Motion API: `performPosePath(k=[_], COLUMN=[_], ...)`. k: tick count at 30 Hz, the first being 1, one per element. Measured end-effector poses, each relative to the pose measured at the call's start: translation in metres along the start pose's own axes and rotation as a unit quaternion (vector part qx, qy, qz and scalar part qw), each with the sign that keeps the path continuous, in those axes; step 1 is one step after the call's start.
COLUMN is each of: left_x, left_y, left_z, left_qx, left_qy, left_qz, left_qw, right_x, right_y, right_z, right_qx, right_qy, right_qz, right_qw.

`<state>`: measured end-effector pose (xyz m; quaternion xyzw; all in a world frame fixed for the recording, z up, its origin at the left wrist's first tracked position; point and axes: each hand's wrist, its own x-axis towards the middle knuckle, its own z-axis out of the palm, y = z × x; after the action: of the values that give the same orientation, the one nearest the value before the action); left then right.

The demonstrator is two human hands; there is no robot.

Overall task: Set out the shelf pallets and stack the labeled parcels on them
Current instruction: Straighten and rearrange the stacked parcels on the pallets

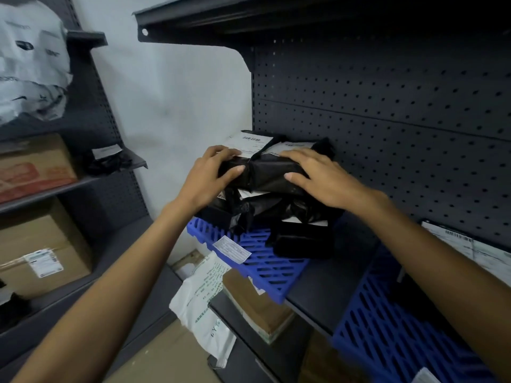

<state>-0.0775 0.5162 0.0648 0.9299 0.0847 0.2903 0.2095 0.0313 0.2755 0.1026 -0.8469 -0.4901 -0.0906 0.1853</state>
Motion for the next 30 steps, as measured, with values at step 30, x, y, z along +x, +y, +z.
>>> performPosePath(k=[30], left_x=[-0.066], left_y=[0.053], left_z=[0.059], left_qx=[-0.011], left_qy=[0.103], left_qz=[-0.049], left_qw=[0.993], right_x=[-0.014], right_y=[0.035], right_z=[-0.005], right_qx=[-0.057], right_qy=[0.104], right_qz=[-0.125], right_qw=[0.985])
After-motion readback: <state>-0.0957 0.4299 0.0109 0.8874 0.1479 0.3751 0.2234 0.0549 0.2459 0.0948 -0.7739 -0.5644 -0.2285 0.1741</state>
